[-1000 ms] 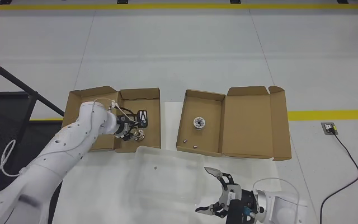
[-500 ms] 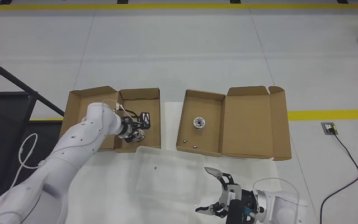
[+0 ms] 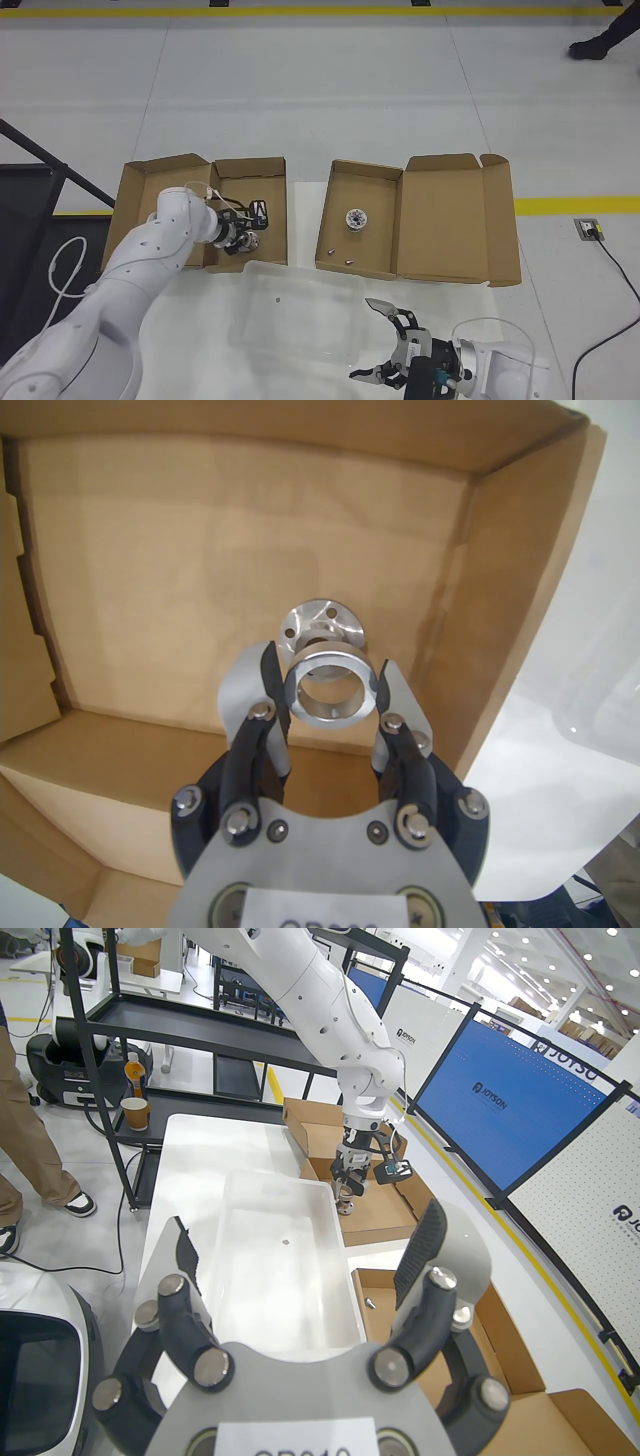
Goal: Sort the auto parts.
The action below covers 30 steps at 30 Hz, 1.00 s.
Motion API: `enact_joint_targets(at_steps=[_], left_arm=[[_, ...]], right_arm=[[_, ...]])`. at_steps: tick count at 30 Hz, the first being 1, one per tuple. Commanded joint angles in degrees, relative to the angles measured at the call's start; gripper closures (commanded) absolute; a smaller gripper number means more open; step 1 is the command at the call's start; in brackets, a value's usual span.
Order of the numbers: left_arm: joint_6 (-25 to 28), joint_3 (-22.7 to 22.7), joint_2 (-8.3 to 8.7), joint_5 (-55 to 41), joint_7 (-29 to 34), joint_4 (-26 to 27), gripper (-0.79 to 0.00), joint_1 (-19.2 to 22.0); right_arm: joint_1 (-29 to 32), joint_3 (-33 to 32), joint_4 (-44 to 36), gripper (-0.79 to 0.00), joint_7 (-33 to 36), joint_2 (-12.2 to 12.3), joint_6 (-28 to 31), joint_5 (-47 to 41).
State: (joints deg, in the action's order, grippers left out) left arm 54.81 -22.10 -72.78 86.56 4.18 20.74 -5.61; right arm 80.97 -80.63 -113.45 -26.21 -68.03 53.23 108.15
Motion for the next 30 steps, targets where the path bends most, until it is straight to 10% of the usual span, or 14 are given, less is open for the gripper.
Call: enact_joint_targets(at_steps=[1, 22, 30], left_arm=[[-0.3, -0.1, -0.52, 0.3, -0.4, -0.9, -0.031, 0.0], [-1.6, -1.3, -3.23, 2.9, -2.9, -5.6, -0.508, 0.4], [-1.8, -1.9, -3.75, 3.5, -3.2, -6.2, -0.551, 0.4]], right_arm=[[0.0, 0.0, 0.0, -0.785, 0.0, 0.0, 0.0, 0.0], [0.0, 0.0, 0.0, -0.785, 0.0, 0.0, 0.0, 0.0], [0.0, 0.0, 0.0, -0.785, 0.0, 0.0, 0.0, 0.0]])
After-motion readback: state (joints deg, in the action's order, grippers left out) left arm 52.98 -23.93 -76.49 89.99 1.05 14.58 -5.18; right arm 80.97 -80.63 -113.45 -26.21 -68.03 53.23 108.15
